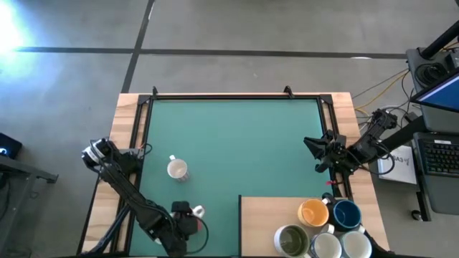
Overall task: Place coffee mugs
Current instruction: Put the red mug on the shelf
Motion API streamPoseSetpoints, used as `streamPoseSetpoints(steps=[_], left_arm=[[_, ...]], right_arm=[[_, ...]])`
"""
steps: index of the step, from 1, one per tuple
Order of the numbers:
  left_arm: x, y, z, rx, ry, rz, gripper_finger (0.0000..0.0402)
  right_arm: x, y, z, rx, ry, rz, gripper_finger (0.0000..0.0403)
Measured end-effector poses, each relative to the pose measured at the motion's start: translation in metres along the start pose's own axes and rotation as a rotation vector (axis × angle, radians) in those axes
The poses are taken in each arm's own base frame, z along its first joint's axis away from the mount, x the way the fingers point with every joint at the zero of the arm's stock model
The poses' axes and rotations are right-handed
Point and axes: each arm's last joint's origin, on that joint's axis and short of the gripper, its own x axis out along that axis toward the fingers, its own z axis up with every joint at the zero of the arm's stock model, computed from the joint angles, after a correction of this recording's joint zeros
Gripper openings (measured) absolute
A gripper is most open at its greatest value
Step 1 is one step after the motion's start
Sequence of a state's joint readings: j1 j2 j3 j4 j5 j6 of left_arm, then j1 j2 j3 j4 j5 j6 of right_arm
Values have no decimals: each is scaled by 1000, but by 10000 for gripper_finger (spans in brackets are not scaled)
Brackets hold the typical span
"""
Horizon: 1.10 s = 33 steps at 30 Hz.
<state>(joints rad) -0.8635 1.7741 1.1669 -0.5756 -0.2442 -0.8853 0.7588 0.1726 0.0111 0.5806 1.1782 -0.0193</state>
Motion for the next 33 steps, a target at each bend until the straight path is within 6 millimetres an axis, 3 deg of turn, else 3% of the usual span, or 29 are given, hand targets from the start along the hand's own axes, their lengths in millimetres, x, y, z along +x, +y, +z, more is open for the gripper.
streamPoseSetpoints(steps=[4, 17, 33], left_arm=[[-2, 1, 4, 37, 14, 9, 12], [-26, 1, 34, 243, 19, 44, 12], [-55, -2, 50, 751, 68, 71, 13]], right_arm=[[0, 0, 0, 0, 0, 0, 50], [0, 0, 0, 0, 0, 0, 50], [0, 0, 0, 0, 0, 0, 50]])
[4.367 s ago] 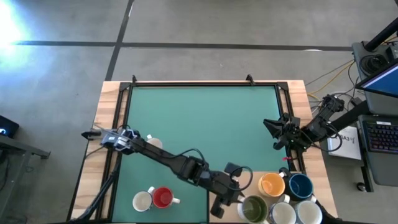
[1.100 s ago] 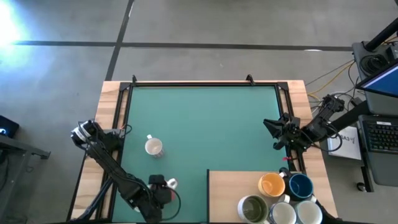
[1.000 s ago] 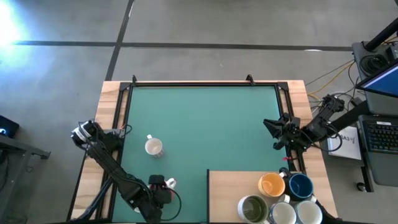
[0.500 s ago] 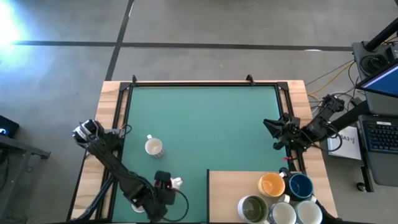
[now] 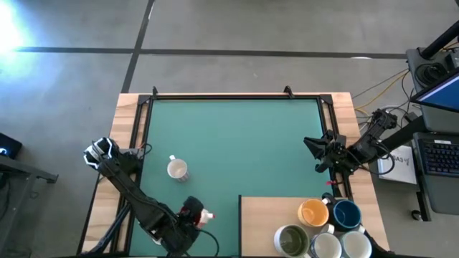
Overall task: Place coffee mugs
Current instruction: Put the red mug on the shelf
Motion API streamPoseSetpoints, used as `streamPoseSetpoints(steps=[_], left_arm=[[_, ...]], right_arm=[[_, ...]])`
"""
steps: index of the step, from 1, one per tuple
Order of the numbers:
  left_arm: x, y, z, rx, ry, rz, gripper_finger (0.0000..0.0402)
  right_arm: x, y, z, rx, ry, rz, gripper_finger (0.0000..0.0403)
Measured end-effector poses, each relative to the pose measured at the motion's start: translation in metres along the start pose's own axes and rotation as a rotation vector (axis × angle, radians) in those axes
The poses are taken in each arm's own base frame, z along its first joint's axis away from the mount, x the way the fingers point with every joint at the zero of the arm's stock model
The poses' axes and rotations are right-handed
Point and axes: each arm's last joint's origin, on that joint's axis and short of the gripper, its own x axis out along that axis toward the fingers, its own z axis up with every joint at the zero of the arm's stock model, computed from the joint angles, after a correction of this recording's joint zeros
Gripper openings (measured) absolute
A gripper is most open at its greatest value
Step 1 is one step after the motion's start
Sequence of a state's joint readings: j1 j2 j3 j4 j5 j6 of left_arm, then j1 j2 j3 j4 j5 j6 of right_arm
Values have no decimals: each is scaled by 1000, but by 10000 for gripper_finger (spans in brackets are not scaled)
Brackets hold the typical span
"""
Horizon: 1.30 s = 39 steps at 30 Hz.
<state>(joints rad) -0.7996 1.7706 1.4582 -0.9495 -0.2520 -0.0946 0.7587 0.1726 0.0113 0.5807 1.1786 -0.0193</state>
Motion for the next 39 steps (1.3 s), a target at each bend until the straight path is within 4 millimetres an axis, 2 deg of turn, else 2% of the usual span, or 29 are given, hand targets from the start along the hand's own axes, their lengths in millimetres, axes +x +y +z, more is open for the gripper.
streamPoseSetpoints(steps=[24, 29, 39], left_arm=[[-56, 34, 36, 427, -136, 180, 13], [-64, 43, 41, 516, -159, 207, 13], [-65, 59, 53, 677, -234, 289, 13]], right_arm=[[0, 0, 0, 0, 0, 0, 50], [0, 0, 0, 0, 0, 0, 50], [0, 0, 0, 0, 0, 0, 50]])
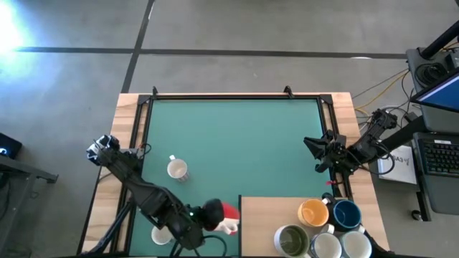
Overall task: Place coffee mugs
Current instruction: Put the red mug on the shelf
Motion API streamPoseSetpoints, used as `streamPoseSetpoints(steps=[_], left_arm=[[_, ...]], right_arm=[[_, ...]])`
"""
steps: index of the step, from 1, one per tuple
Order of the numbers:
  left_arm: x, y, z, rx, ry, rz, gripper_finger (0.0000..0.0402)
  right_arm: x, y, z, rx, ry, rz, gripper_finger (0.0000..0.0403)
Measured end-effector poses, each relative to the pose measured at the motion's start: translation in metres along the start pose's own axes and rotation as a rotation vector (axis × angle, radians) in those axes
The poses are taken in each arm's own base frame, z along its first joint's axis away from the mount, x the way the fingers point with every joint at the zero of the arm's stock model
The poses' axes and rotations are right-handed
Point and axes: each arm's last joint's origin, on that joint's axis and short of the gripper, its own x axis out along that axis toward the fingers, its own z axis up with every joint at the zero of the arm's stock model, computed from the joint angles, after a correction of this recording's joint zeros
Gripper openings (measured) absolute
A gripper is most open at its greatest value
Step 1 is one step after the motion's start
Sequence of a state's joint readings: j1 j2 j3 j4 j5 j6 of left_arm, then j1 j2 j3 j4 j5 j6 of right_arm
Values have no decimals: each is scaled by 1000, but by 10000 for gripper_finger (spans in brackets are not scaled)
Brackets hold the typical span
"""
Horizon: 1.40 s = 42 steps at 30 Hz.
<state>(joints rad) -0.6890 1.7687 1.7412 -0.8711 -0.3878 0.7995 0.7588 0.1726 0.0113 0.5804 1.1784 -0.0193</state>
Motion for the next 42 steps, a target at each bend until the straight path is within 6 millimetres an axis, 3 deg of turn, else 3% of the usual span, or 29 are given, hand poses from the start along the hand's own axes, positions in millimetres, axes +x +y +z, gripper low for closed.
streamPoseSetpoints(steps=[11, 26, 42], left_arm=[[13, 18, 2, 87, -69, 104, 14], [47, 19, -4, 121, -67, 30, 18], [59, 40, -23, 76, -148, 20, 19]], right_arm=[[0, 0, 0, 0, 0, 0, 50], [0, 0, 0, 0, 0, 0, 50], [0, 0, 0, 0, 0, 0, 50]])
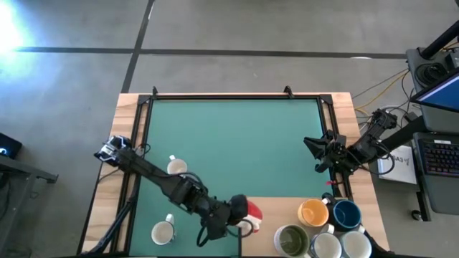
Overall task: Place coffee mugs
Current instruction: Put the red mug on the shelf
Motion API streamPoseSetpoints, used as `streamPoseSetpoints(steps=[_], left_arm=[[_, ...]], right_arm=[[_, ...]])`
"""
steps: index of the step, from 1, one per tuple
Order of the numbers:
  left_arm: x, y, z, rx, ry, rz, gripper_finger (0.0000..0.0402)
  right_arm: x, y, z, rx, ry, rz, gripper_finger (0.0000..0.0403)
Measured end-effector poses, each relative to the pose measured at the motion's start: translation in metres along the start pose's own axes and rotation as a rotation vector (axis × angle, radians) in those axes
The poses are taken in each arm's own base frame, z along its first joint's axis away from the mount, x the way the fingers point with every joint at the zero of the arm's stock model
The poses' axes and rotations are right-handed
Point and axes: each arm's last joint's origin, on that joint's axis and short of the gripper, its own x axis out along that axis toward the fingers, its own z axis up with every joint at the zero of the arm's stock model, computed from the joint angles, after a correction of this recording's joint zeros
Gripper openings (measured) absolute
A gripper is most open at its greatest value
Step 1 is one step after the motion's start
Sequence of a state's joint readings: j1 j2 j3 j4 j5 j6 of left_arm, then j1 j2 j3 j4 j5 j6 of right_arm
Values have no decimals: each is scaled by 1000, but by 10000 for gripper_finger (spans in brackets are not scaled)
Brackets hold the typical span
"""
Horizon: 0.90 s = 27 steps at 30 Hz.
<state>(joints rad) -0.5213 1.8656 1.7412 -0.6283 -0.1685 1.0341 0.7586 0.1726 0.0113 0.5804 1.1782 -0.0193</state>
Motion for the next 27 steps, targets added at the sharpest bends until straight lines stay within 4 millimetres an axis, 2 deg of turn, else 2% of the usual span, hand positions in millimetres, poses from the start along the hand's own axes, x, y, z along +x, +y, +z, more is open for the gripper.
streamPoseSetpoints(steps=[8, 17, 27], left_arm=[[2, 3, -8, -68, -13, -33, 20], [24, -1, -14, -154, 8, -80, 20], [32, 21, -4, -233, 98, -211, 28]], right_arm=[[0, 0, 0, 0, 0, 0, 50], [0, 0, 0, 0, 0, 0, 50], [0, 0, 0, 0, 0, 0, 50]])
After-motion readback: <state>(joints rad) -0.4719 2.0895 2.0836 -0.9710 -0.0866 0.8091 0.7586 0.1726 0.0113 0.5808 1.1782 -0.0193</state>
